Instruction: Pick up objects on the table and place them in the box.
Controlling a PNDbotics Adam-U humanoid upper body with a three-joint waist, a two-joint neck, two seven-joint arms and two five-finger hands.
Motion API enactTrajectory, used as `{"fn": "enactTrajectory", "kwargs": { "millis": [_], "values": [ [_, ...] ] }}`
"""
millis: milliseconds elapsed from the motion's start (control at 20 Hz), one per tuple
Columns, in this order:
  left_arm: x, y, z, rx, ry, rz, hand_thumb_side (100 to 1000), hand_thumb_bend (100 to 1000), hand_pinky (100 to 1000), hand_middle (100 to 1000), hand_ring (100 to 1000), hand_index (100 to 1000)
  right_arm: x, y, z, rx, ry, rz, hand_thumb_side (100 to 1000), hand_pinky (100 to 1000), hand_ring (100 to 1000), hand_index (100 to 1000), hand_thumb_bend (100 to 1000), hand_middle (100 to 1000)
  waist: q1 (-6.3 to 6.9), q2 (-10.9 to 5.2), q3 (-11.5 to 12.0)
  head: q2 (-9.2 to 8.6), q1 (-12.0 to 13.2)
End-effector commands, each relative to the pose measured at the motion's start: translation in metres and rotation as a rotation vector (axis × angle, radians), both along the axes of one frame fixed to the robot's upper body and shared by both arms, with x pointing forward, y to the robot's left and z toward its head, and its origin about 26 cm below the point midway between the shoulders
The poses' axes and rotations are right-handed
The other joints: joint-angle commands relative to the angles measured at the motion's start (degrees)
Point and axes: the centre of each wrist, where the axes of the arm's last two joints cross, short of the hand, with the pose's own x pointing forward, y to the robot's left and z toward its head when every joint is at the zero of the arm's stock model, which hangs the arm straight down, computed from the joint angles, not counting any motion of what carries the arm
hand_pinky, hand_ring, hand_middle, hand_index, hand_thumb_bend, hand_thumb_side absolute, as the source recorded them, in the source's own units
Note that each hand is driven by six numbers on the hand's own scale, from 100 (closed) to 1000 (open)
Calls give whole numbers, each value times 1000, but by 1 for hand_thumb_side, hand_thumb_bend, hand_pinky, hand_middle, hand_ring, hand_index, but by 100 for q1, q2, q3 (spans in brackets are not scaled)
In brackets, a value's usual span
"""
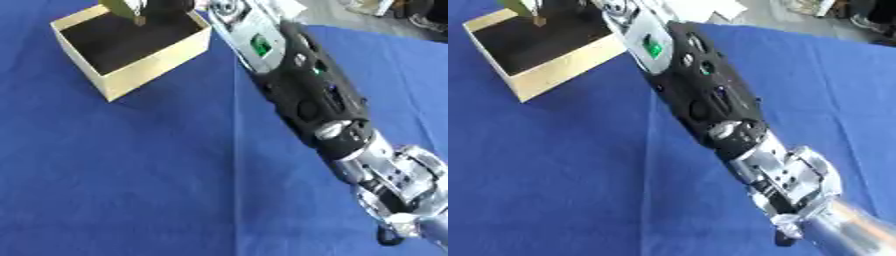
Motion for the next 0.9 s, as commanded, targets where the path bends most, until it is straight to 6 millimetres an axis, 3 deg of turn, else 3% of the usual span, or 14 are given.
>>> {"fn": "enactTrajectory", "kwargs": {
  "millis": [50,550,900],
  "values": [
    [-2,-1,8,21,-24,-8,100,231,796,512,501,517,-2,4,10,-15,-24,20,100,715,543,597,100,431,46,-96,29,-108,-34],
    [-2,-1,9,16,-25,-10,100,219,798,511,499,515,9,3,-5,-54,0,-42,100,716,556,607,100,442,0,-19,89,-76,-32],
    [-1,-2,8,13,-26,-13,100,214,798,511,499,515,16,-1,-11,-39,-15,-208,100,718,588,639,100,472,-9,3,116,-68,-35]
  ]
}}
